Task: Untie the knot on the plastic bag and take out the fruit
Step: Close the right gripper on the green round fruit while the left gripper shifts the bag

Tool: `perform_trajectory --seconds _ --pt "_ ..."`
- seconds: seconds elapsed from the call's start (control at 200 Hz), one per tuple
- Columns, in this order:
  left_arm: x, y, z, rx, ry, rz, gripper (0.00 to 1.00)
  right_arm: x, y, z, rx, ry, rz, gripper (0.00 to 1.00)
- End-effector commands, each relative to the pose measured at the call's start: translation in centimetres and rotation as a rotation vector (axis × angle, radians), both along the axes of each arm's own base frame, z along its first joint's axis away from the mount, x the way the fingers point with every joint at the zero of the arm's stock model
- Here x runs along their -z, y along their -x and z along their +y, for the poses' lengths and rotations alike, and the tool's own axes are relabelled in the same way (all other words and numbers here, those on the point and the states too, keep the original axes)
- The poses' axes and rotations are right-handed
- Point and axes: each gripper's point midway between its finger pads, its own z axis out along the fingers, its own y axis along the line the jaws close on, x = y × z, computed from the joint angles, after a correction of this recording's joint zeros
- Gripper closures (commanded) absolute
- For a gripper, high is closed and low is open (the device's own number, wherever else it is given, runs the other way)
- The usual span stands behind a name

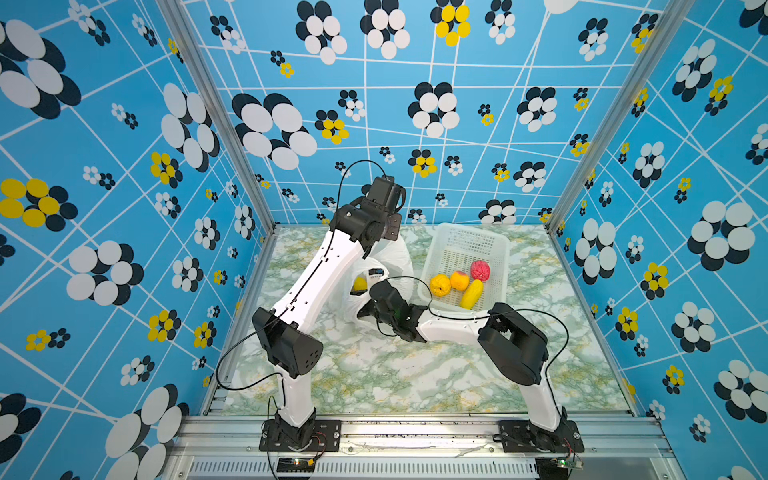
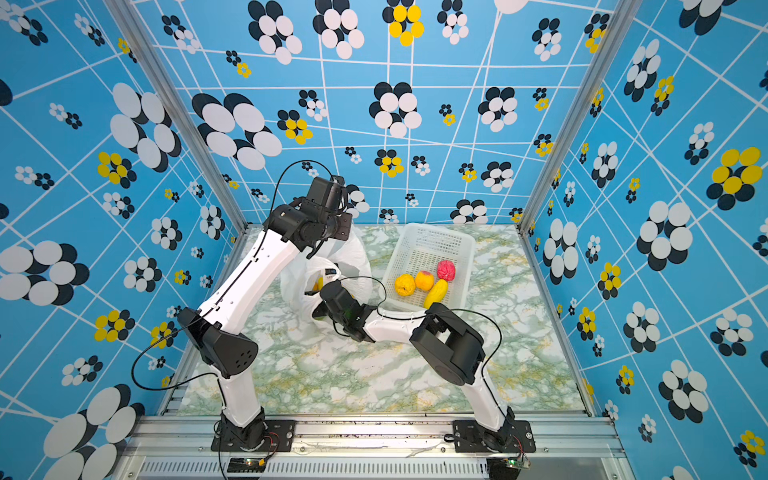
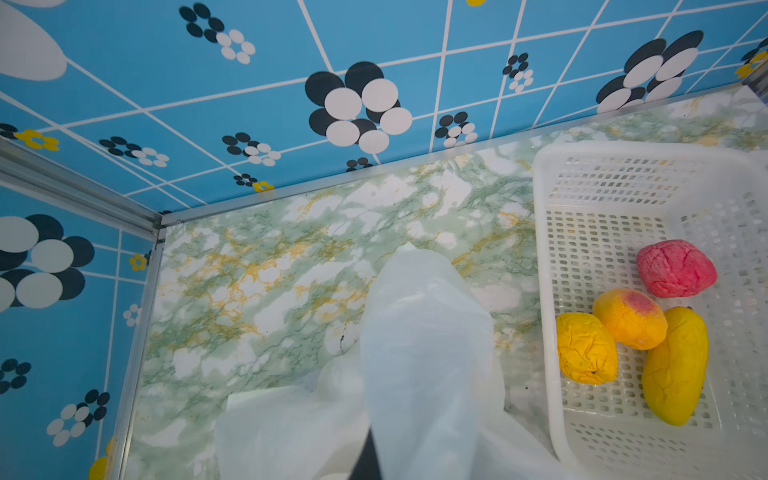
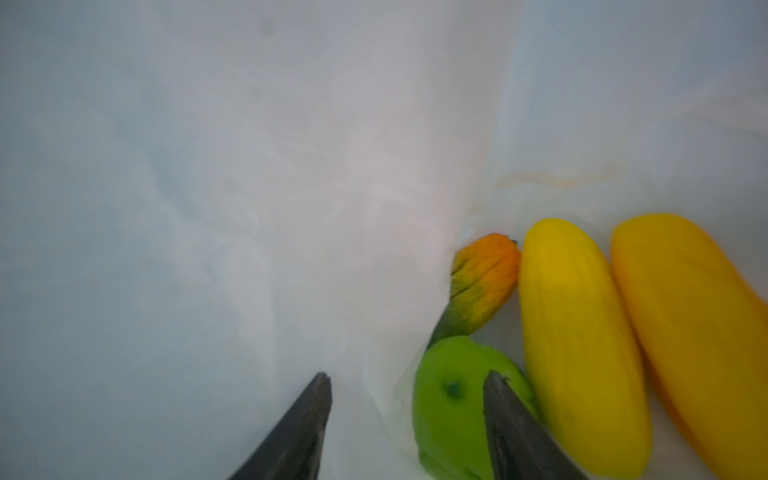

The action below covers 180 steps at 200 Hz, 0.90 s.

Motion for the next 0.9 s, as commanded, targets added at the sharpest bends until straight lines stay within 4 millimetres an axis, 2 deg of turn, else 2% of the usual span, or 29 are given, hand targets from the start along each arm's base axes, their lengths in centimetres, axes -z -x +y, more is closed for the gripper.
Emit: perform_trajectory --seconds 0.0,0.04,0.08,0.095,0.195,0.29,0.38,0.52,0.665,0.765,0.795,0.81,0.895 --pt "-2.4 4.3 0.1 -0.002 0.028 -0.075 1.0 2.9 0.3 -0.1 -0.02 0.099 0.044 0.4" --pt "-0.6 6.2 -0.1 0.022 0.044 -0.049 1.0 3.3 0.1 -0.8 0.0 0.126 0.035 0.38" --pt "0.3 8.5 0.3 0.039 0.072 -0.05 1.0 3.8 0.1 -1.8 0.021 0.156 0.025 0.35" --pt "1.3 9.1 0.1 0.043 0.069 -0.043 1.0 4.0 0.1 -2.1 0.028 0.165 0.021 0.34" --pt "4.6 13.4 2.1 0.02 0.163 -0.086 1.0 4.8 0.6 -3.6 0.03 0.205 -0.016 0.27" --pt "7.4 15.9 4.4 -0.035 0.319 -0.137 1.0 5.5 0.9 -4.1 0.008 0.264 -0.042 0.26" --pt "7.6 17.4 6.3 -0.075 0.415 -0.185 1.0 5.8 0.8 -4.5 -0.012 0.345 -0.08 0.25" --pt "6.7 18.7 7.4 -0.085 0.458 -0.207 1.0 5.6 0.5 -4.6 -0.04 0.42 -0.144 0.13" --pt "6.7 18.2 7.6 -0.114 0.44 -0.212 1.0 5.9 0.5 -3.1 -0.111 0.439 -0.192 0.05" --pt "6.2 17.3 7.4 -0.142 0.399 -0.207 1.0 6.2 -0.4 -2.7 -0.096 0.474 -0.195 0.05" --pt "6.0 17.1 7.3 -0.142 0.392 -0.207 1.0 5.6 -0.6 -2.4 -0.093 0.472 -0.205 0.05" --pt "6.0 17.0 7.2 -0.143 0.387 -0.207 1.0 6.9 -0.6 -2.4 -0.098 0.49 -0.195 0.05" --pt "5.6 16.2 6.8 -0.14 0.38 -0.233 1.0 7.6 -1.3 -1.9 -0.092 0.517 -0.199 0.05"
